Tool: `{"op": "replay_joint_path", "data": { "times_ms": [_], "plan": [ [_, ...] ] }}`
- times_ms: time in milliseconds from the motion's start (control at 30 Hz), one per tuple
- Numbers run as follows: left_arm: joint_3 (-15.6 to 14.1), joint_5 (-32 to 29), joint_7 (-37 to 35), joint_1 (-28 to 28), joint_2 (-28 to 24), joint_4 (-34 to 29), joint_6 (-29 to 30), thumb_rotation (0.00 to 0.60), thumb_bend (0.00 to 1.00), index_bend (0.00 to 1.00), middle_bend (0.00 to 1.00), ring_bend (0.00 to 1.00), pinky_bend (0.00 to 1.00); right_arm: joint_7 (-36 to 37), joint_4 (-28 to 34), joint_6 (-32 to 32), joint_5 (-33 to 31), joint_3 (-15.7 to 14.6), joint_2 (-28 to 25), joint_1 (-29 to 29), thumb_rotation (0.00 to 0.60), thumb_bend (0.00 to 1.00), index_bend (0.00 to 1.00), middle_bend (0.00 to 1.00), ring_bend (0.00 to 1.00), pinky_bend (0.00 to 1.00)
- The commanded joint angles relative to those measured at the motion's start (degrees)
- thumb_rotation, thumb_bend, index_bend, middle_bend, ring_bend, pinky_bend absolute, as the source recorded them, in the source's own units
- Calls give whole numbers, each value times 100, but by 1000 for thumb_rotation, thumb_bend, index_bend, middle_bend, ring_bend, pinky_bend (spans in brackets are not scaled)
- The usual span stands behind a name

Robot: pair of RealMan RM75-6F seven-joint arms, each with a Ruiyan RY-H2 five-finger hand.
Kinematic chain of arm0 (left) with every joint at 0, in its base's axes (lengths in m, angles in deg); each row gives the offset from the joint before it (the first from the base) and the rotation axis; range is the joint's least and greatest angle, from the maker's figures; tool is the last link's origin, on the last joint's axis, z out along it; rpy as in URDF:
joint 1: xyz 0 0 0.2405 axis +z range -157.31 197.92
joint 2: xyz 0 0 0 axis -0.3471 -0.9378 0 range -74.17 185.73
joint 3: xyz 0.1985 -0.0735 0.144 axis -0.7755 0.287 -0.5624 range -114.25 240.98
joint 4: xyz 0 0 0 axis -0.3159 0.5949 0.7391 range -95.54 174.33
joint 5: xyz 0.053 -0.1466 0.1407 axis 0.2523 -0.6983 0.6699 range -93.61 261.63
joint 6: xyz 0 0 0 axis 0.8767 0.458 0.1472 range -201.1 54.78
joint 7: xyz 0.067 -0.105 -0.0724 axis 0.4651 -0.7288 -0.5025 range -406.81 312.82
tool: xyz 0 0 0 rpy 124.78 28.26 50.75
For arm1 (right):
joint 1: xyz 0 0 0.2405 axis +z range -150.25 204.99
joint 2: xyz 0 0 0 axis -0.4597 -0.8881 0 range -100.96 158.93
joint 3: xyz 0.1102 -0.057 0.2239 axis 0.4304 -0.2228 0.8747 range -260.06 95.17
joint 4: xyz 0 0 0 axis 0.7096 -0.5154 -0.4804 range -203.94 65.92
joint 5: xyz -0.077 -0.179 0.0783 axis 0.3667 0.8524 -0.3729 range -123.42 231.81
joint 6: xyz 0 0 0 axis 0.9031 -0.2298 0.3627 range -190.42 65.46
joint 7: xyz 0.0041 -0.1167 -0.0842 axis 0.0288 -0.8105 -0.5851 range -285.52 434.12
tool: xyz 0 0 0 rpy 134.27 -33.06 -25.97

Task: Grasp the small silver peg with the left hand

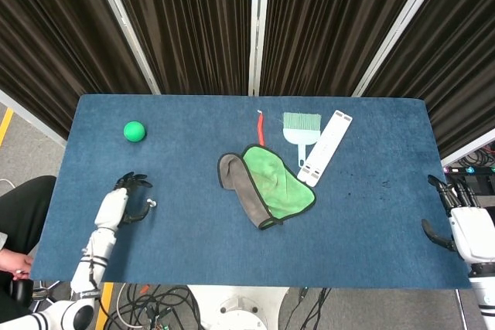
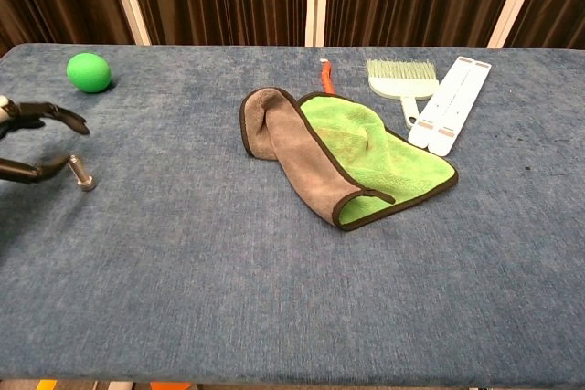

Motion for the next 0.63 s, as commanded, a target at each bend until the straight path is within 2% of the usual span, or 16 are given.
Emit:
{"op": "replay_joint_path", "data": {
  "times_ms": [33,133,233,333,633],
  "plan": [
    [-48,253,404,205,-555,-417,504,600,397,302,146,0,0,19,3,4,-24,25,-43,8,600,266,23,161,17,38],
    [-11,155,994,472,-1096,-637,958,600,313,291,148,0,0,158,-9,112,-90,30,-123,34,600,266,22,161,17,38],
    [-2,33,1516,779,-1390,-661,1457,600,212,280,153,0,0,249,-34,146,-64,12,-148,44,600,266,22,161,16,38],
    [-67,8,1589,1083,-1625,-800,1823,600,140,279,154,0,0,286,-18,82,11,-16,-137,19,600,265,22,160,16,38],
    [-584,350,1542,1848,-2245,-1602,2456,600,134,279,155,0,0,123,123,-291,198,-125,-49,-202,600,265,21,160,11,34]
  ]
}}
